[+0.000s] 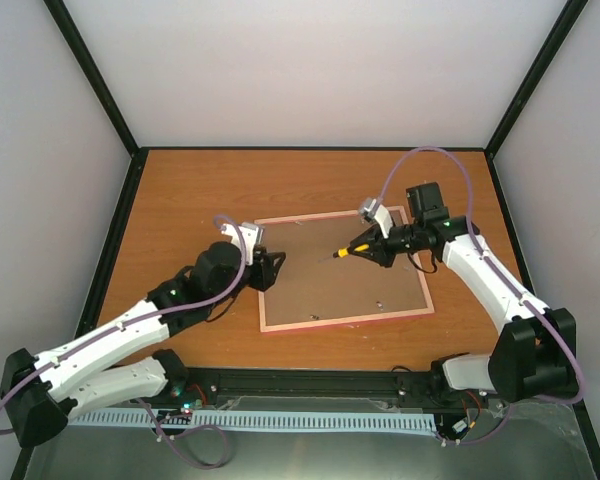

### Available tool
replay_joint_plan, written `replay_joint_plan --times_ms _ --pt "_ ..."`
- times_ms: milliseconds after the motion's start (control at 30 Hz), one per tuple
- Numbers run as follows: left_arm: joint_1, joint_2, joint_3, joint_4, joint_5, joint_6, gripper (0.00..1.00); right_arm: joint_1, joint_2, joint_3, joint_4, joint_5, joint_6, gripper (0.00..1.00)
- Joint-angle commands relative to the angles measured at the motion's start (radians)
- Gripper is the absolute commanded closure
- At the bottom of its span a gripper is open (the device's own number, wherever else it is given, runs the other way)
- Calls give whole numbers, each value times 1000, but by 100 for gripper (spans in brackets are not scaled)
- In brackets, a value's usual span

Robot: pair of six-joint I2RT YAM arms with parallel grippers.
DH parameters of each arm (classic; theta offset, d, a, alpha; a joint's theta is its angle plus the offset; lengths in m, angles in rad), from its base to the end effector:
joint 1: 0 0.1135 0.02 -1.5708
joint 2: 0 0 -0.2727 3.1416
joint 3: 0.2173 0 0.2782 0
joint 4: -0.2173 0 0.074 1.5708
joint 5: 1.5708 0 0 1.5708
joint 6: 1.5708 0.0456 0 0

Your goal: Take the photo out of the frame

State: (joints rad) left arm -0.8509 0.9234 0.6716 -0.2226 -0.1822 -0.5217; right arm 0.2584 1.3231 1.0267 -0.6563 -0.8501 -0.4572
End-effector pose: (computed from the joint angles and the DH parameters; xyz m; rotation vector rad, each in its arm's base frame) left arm 0.1640 -0.1745 0.2671 0.2286 2.0916 -0.6644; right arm 0.2724 0.1074 0.2711 -1.1105 2.0264 0.9576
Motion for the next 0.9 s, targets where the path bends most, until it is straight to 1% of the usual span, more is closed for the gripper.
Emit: replay_joint_plan --times_ms 0,67,133,233,333,533,667,767,867 --pt "1 40 101 -36 243 365 52 44 18 38 -179 -206 -199 96" --pt "-13 94 164 -97 384 445 53 63 7 35 -187 -226 -212 96" --pt "-45 145 220 -139 441 503 54 79 -4 27 -186 -241 -223 96" --pt "-75 205 265 -173 469 545 55 94 -10 18 -191 -275 -230 95" --pt "-87 257 287 -191 506 568 58 105 -6 18 -192 -277 -232 95" --pt "-92 303 282 -158 518 581 63 113 -13 13 -212 -286 -262 94" --pt "-93 317 280 -131 521 581 68 115 -14 13 -231 -300 -285 91" --pt "-93 336 280 -114 548 578 72 116 -11 13 -230 -303 -279 91" --pt "-95 351 282 -105 558 574 74 116 -10 13 -230 -304 -281 91"
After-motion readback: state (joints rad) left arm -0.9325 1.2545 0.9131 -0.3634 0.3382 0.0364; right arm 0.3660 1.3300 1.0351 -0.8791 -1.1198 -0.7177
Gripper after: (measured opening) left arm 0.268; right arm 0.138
